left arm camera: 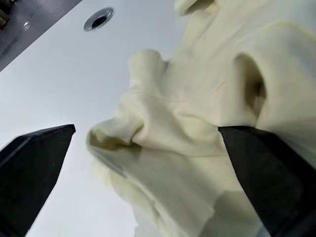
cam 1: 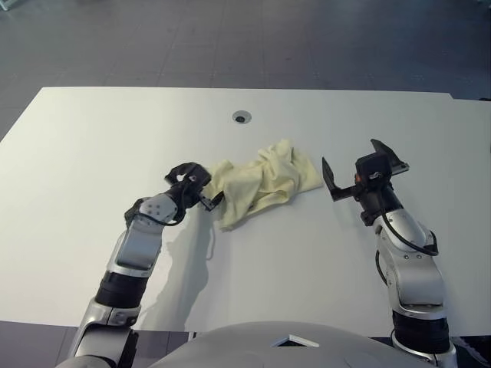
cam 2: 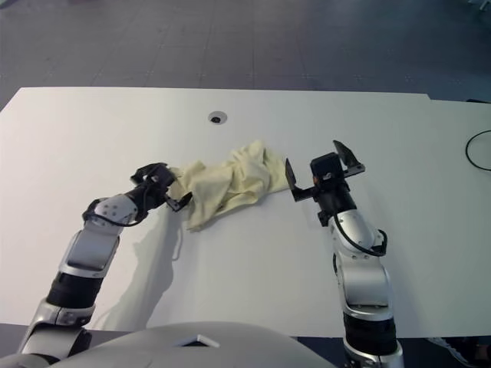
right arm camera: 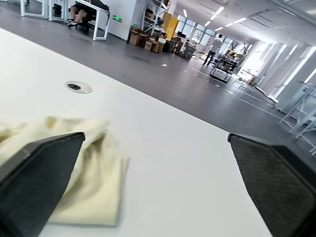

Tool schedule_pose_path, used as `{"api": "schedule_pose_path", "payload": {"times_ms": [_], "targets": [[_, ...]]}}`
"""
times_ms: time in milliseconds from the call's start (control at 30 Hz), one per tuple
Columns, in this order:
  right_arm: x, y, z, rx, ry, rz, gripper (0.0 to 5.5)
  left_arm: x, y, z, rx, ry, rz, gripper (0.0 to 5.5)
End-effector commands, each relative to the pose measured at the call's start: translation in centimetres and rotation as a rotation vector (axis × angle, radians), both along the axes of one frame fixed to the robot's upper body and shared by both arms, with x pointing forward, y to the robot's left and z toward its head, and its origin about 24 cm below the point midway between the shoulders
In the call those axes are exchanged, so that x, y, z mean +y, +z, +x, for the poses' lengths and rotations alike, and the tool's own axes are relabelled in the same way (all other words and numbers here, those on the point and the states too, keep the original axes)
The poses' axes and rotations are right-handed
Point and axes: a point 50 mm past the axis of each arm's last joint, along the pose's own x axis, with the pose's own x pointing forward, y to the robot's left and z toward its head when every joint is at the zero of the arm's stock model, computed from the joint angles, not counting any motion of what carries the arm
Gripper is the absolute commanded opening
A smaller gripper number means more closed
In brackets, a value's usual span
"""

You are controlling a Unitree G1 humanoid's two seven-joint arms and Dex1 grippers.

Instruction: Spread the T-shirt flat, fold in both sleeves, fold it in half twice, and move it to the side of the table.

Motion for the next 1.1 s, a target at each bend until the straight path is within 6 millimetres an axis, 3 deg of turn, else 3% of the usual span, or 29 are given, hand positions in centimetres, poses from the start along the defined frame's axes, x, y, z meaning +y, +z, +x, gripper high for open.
{"api": "schedule_pose_path", "payload": {"times_ms": [33, 167, 267, 500, 700, 900, 1100], "targets": [[-0.8, -0.3, 0.8, 0.042, -0.029, -0.111, 5.39, -0.6, -0.4, 0.7, 0.003, -0.032, 0.046, 5.40], [-1.6, -1.2, 2.5, 0.082, -0.035, -0.182, 5.39, 0.4, -0.9, 0.8, 0.004, -0.042, 0.103, 5.40], [-1.1, -2.2, 4.0, 0.114, 0.003, -0.206, 5.39, 1.0, -1.0, 0.9, -0.003, -0.055, 0.137, 5.40], [-0.8, -5.1, 5.0, 0.273, 0.069, -0.406, 5.39, 1.0, -0.2, 1.6, -0.042, -0.097, 0.142, 5.40], [-1.5, -5.5, 4.4, 0.453, 0.125, -0.517, 5.39, 0.6, 0.8, 2.5, -0.125, -0.168, 0.133, 5.40], [-1.4, -5.8, 1.7, 0.592, 0.164, -0.482, 5.39, 0.9, 1.3, 3.7, -0.182, -0.209, 0.143, 5.40], [-2.1, -4.0, 1.6, 0.509, 0.077, -0.447, 5.39, 2.0, 1.9, 3.4, -0.203, -0.204, 0.152, 5.40]]}}
